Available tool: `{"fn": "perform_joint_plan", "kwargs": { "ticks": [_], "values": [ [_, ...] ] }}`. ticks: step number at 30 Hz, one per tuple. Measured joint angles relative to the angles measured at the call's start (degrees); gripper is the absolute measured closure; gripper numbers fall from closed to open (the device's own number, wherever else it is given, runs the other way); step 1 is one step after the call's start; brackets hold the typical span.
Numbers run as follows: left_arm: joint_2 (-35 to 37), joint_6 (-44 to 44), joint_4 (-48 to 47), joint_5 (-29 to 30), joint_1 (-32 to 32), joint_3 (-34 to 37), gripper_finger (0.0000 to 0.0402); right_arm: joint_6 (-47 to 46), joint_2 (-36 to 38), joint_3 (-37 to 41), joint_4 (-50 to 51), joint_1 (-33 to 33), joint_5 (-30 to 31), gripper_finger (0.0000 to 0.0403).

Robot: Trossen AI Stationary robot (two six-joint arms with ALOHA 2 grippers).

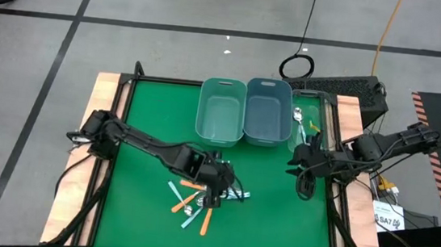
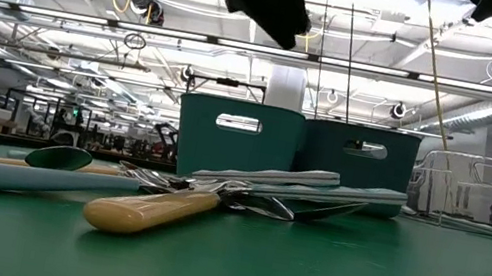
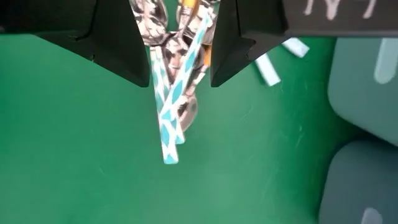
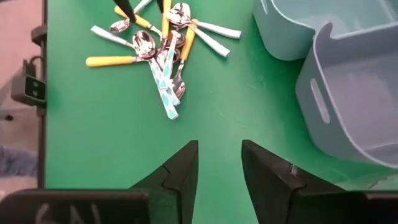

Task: Sort silverware by color (type)
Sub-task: Put the green spoon into the transparent bin

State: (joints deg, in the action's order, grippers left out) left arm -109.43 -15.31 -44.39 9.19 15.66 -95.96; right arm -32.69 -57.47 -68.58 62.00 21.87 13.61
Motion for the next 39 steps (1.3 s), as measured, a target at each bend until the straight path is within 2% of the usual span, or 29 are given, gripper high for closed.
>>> {"fn": "perform_joint_plan", "kwargs": {
  "ticks": [7,10,15,21,26,39],
  "values": [
    [-1.51,6.66,1.2,-1.34,-1.39,-0.15,0.0213,-4.59,0.0,0.0,-0.02,0.0,-0.1,0.0284],
    [-4.34,7.93,0.61,-4.25,-2.19,-0.02,0.0179,-5.11,-0.02,0.0,0.01,0.0,-0.11,0.0284],
    [-7.93,10.58,1.06,-4.68,-1.64,-0.02,0.0104,-5.66,-0.02,0.0,0.43,0.0,-0.1,0.0284],
    [-11.67,10.72,1.25,-3.98,-1.84,-0.02,0.0084,-4.91,-0.02,0.0,1.28,0.0,-0.12,0.0284],
    [-13.93,10.52,3.22,-3.21,-1.71,-0.02,0.0107,-3.09,-0.02,0.0,1.51,0.0,-0.12,0.0284],
    [-15.79,10.76,5.3,-4.17,-2.33,-0.02,0.0225,-5.64,-0.04,0.0,1.49,0.0,-0.14,0.0284]
  ]
}}
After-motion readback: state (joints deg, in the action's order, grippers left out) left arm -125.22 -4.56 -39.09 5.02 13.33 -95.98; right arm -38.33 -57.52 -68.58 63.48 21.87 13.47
